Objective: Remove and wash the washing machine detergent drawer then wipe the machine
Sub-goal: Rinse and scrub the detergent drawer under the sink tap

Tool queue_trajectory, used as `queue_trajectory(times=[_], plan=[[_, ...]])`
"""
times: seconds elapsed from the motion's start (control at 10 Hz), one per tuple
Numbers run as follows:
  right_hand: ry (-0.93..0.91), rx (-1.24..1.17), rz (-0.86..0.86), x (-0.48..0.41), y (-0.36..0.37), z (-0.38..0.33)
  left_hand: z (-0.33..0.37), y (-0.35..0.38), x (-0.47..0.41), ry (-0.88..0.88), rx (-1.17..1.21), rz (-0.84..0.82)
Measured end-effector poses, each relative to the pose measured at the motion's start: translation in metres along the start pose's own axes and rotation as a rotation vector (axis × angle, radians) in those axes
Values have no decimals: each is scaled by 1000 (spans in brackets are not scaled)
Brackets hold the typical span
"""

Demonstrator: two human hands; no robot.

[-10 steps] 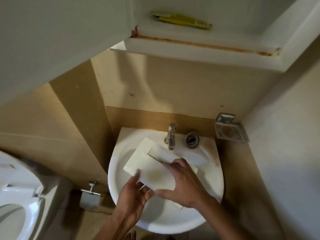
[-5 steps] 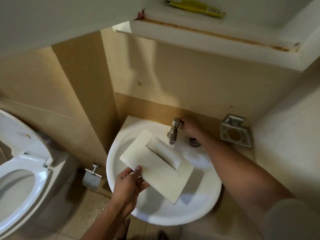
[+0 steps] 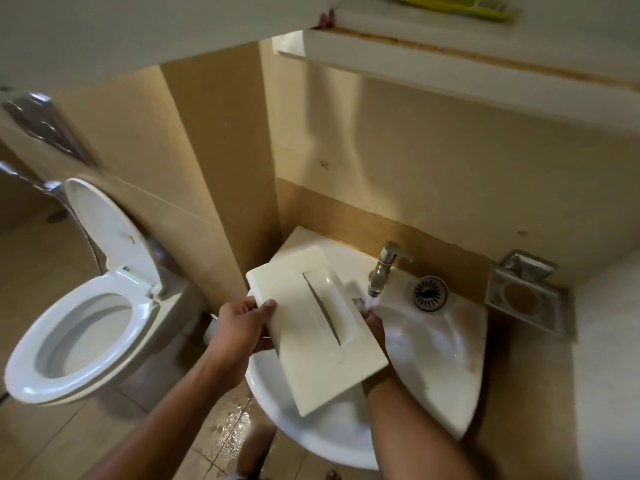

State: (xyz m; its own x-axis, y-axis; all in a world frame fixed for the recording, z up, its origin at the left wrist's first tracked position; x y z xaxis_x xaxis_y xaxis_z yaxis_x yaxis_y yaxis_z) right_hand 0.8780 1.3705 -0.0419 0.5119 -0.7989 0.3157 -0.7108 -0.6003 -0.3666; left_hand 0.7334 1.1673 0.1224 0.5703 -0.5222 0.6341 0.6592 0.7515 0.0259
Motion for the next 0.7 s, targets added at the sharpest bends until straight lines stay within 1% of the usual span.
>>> queue_trajectory(times=[0.1, 0.2, 0.3, 0.4, 0.5, 0.6, 0.7], plan=[[31, 69, 76, 18, 4, -27, 5, -2, -7, 3, -34, 3], [-31, 60, 153, 31, 8, -27, 7, -7, -9, 1, -42, 4], [-83, -54, 213, 41, 4, -30, 7, -11, -12, -9, -38, -5], [-64, -91, 86, 45, -8, -22, 7, -10, -13, -11, -37, -16], [-116, -441, 98, 58, -28, -20, 8, -6, -15, -6, -26, -24], [21, -1172, 29, 62, -55, -45, 7, 4, -16, 11, -2, -55], [126, -1510, -112, 62, -67, -101, 4, 16, -15, 28, 50, -95]])
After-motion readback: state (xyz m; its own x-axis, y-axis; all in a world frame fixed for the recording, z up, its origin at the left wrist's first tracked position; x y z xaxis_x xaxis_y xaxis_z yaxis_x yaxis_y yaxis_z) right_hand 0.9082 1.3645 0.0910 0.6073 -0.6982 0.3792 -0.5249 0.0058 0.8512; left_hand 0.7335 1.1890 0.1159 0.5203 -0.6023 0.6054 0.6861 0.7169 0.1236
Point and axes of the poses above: each hand's wrist, its own x-axis away from the middle knuckle, its own y-axis out of the palm, z = x × y, the point moved 2 cm from there along -x, towards the middle knuckle, and after that the axes turned 7 degrees about -y, right-handed, at the moved point
